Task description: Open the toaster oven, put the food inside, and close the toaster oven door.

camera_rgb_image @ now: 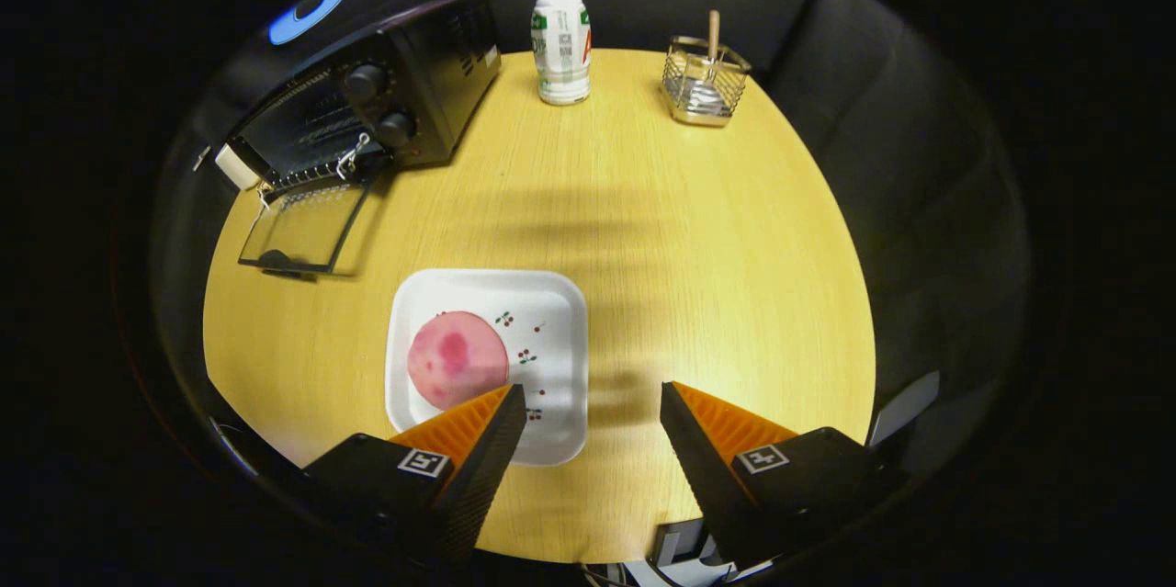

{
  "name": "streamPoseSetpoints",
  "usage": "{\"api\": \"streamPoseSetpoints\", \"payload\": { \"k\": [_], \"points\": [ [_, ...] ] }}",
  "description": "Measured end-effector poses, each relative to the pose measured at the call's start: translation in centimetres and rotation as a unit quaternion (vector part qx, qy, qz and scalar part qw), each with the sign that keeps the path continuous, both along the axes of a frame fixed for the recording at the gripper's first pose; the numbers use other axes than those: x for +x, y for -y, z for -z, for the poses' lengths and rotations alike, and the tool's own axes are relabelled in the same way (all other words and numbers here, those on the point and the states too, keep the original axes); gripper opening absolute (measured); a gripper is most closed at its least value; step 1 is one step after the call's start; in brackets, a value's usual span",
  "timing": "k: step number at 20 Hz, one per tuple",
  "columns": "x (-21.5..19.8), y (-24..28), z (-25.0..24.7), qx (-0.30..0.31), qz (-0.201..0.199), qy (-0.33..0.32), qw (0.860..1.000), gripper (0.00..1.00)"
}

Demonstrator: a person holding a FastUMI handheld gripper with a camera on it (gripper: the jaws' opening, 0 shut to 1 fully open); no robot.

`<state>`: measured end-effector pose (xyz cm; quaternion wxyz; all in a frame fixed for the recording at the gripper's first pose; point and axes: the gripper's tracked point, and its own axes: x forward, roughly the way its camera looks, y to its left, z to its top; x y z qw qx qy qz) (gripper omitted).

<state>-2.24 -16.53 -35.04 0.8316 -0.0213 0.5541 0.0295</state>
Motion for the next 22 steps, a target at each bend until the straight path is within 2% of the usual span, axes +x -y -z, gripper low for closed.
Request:
{"api": "streamPoseSetpoints", "payload": {
  "k": [4, 6, 7, 10, 12, 14, 15, 16, 17, 18, 19, 22],
  "points": [
    [0.5, 0.0, 2.8, -0.004, -0.013, -0.029, 0.999, 0.97],
    [0.3, -0.1, 3.1, 0.002, -0.005, -0.040, 0.999, 0.84],
    [0.4, -0.2, 3.3, 0.014, 0.008, -0.046, 0.999, 0.76],
    [0.5, -0.1, 3.1, 0.036, 0.051, -0.059, 0.996, 0.61],
    [0.5, -0.4, 3.3, 0.049, 0.075, -0.071, 0.993, 0.32],
    [0.8, -0.1, 3.3, 0.050, 0.077, -0.071, 0.993, 0.29],
    [0.6, -0.4, 3.2, 0.054, 0.072, -0.067, 0.994, 0.20],
    [0.8, -0.1, 2.8, 0.059, 0.066, -0.062, 0.994, 0.20],
    [-0.2, -0.6, 3.2, 0.065, 0.058, -0.073, 0.994, 0.12],
    [-0.6, -0.7, 3.2, 0.068, 0.055, -0.075, 0.993, 0.12],
    [-0.8, -1.0, 3.3, 0.071, 0.055, -0.070, 0.994, 0.07],
    [-1.8, -1.0, 3.1, 0.080, 0.070, -0.067, 0.992, 0.07]
  ]
}}
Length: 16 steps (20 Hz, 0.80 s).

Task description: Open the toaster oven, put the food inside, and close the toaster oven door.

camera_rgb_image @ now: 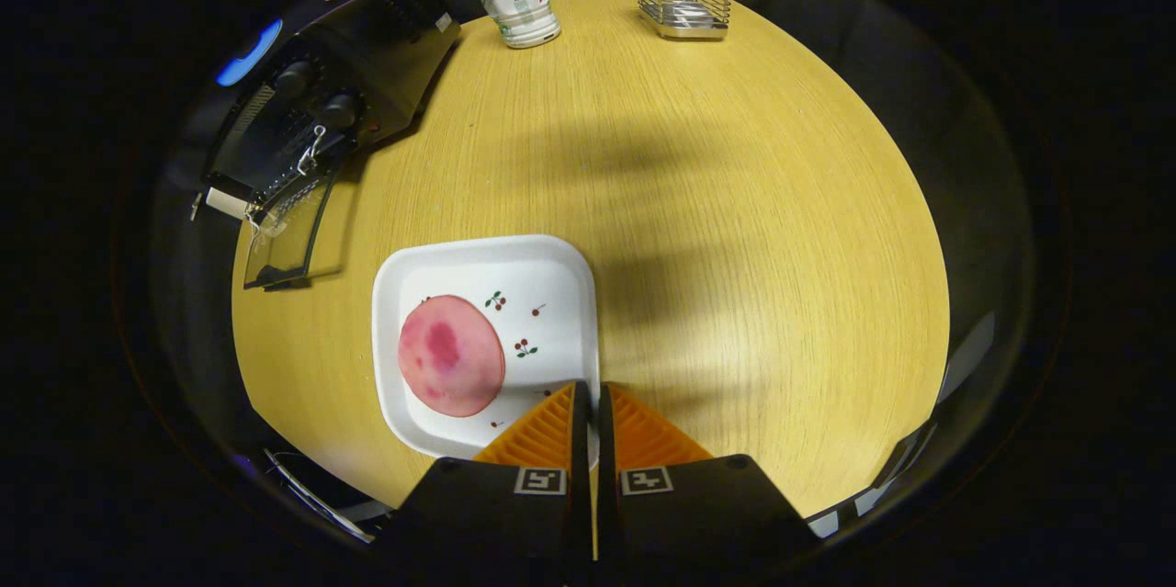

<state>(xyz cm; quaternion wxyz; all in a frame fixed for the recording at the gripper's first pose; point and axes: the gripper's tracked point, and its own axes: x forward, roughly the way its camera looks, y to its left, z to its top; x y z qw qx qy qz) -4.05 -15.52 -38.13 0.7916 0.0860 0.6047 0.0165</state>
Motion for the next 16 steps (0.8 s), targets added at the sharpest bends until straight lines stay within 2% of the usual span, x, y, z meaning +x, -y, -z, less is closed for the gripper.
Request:
{"api": "streamPoseSetpoints", "payload": {
  "k": [7, 12, 16],
  "points": [
    [-2.0, -1.3, -0.5, 0.045, 0.071, 0.003, 0.996, 0.05],
    [-3.6, -3.1, -3.1, 0.075, 0.094, 0.032, 0.992, 0.05],
    [-5.0, -5.5, -4.6, 0.121, 0.130, 0.042, 0.983, 0.05]
  ]
}}
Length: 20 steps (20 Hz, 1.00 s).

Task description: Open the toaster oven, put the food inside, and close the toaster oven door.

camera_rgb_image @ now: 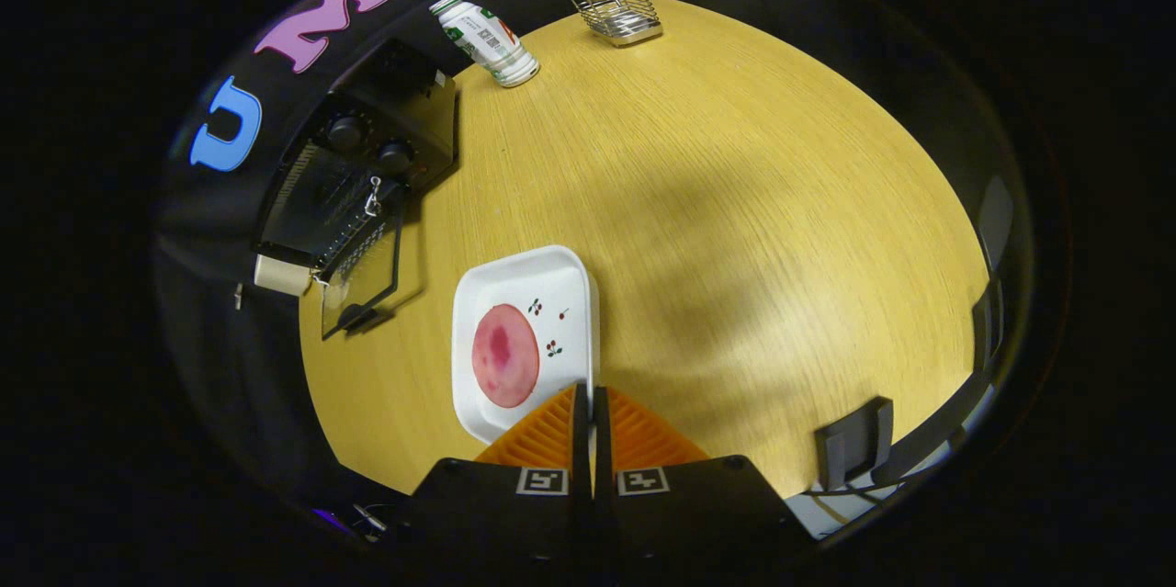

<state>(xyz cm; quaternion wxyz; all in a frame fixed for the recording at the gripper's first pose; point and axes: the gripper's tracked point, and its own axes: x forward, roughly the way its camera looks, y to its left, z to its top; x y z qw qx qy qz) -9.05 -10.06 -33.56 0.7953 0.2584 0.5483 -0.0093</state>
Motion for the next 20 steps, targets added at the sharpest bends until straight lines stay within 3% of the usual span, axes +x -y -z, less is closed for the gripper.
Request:
{"api": "streamPoseSetpoints", "payload": {
  "k": [9, 14, 20],
  "points": [
    [-3.7, -5.4, -4.6, 0.138, 0.100, 0.025, 0.985, 0.05],
    [-4.8, -9.0, -7.1, 0.195, 0.118, 0.048, 0.972, 0.05],
    [-1.5, -13.4, -9.1, 0.221, 0.134, 0.064, 0.964, 0.05]
  ]
}}
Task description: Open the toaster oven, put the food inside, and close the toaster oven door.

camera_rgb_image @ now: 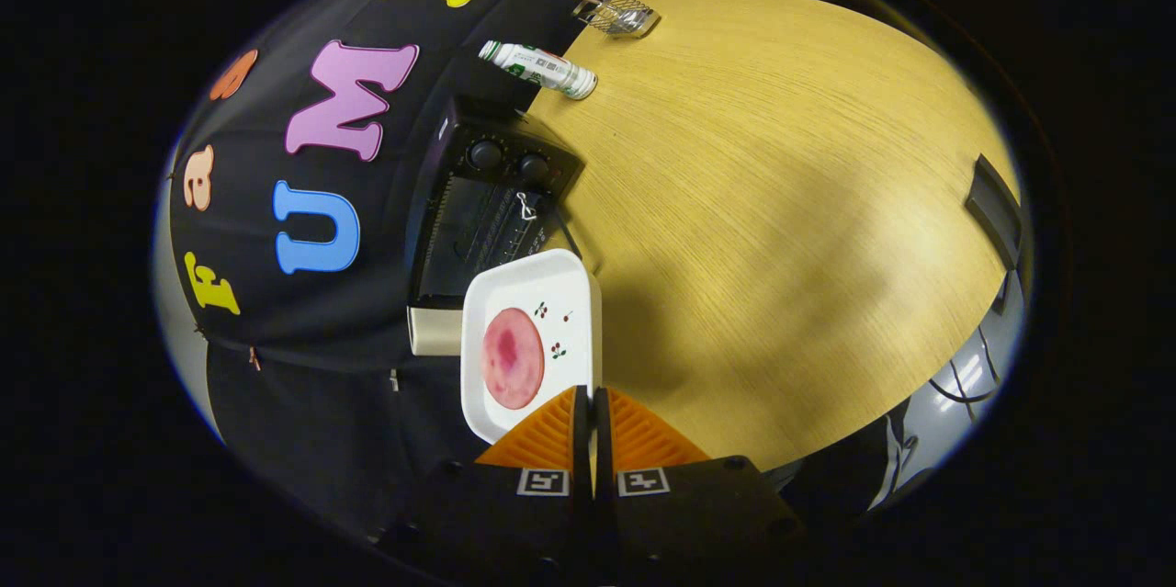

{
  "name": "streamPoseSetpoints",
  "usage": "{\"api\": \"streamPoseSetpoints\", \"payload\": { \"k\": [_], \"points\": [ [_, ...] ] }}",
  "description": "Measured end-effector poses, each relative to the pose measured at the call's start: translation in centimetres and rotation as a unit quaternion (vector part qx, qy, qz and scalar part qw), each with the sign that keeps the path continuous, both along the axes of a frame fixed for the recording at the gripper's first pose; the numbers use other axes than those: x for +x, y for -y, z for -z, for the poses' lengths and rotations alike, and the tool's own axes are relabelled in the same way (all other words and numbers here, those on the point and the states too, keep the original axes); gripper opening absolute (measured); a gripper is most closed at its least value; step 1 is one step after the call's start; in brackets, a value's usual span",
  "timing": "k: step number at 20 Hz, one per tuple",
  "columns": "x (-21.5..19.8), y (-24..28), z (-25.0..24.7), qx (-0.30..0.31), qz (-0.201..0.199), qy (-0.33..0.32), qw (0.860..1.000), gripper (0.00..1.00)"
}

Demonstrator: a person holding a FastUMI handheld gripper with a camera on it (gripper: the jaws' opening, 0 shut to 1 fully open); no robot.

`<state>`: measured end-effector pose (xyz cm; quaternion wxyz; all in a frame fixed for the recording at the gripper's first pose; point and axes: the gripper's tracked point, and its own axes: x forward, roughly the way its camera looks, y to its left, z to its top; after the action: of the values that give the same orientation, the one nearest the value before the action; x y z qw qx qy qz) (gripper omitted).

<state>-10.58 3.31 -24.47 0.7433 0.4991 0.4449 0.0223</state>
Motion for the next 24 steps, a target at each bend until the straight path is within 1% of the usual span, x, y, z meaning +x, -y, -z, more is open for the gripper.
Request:
{"api": "streamPoseSetpoints", "payload": {
  "k": [2, 4, 7, 9, 13, 18, 19, 21, 24],
  "points": [
    [2.4, -1.9, -0.9, 0.017, 0.014, 0.005, 1.000, 0.05],
    [4.5, -3.5, -0.9, 0.014, 0.014, 0.005, 1.000, 0.05],
    [8.2, -4.8, 0.1, -0.016, 0.027, 0.009, 0.999, 0.05],
    [10.5, -6.4, 0.4, -0.010, 0.034, 0.008, 0.999, 0.05],
    [14.2, -9.3, 2.7, -0.003, 0.045, -0.006, 0.999, 0.05],
    [18.4, -11.3, 4.9, 0.018, 0.087, -0.008, 0.996, 0.05],
    [19.3, -11.7, 5.4, 0.028, 0.101, -0.013, 0.994, 0.05],
    [21.4, -12.3, 5.1, 0.043, 0.130, 0.000, 0.991, 0.05],
    [23.8, -13.5, 4.9, 0.052, 0.155, 0.011, 0.986, 0.05]
  ]
}}
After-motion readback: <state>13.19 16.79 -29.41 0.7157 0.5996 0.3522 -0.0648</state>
